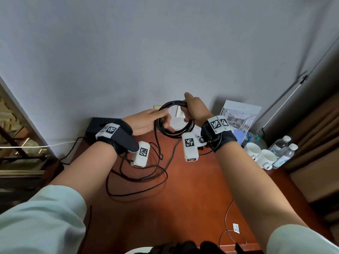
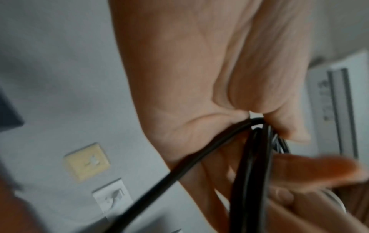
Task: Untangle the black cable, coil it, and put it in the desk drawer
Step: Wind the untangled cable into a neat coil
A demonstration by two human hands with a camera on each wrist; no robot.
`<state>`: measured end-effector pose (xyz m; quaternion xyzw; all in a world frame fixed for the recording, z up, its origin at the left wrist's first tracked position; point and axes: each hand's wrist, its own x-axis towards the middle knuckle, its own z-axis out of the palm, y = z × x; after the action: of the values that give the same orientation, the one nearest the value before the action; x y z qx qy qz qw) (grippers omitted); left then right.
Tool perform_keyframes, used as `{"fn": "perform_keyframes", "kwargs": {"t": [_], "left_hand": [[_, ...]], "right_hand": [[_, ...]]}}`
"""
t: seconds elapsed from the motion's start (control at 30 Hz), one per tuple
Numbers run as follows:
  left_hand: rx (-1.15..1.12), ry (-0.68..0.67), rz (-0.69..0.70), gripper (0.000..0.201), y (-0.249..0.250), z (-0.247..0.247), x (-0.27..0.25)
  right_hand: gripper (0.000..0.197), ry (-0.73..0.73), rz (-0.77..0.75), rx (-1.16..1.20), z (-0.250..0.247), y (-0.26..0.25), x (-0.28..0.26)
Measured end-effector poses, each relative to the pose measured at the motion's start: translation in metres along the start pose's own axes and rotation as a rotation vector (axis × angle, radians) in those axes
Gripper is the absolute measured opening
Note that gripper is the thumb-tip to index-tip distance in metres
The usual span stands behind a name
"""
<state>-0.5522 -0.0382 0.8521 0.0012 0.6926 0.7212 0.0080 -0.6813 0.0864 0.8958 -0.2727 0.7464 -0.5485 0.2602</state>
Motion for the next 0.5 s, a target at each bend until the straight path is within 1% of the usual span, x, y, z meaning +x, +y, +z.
{"fn": "perform_keyframes", "kwargs": {"t": [0.1, 0.2, 0.27, 0.4, 0.5], "left_hand": [[-0.153, 0.046, 0.118, 0.039, -0.003, 0.001, 0.004], [-0.208, 0.171, 0.151, 0.035, 0.000, 0.009, 0.010], [-0.257, 0.229, 0.168, 0.034, 0.001, 0.016, 0.013], [-0.355, 0.279, 0.192, 0.034, 0.000, 0.029, 0.018], [-0.398, 0.267, 0.195, 0.034, -0.002, 0.027, 0.018]], "right_hand": [[0.038, 0.014, 0.026, 0.179, 0.001, 0.004, 0.000], [0.036, 0.063, 0.066, 0.346, 0.002, 0.011, 0.001], [0.035, 0.095, 0.077, 0.475, 0.003, 0.016, 0.001], [0.033, 0.159, 0.113, 0.696, 0.008, 0.025, 0.001], [0.032, 0.205, 0.156, 0.810, 0.009, 0.029, 0.004]]}}
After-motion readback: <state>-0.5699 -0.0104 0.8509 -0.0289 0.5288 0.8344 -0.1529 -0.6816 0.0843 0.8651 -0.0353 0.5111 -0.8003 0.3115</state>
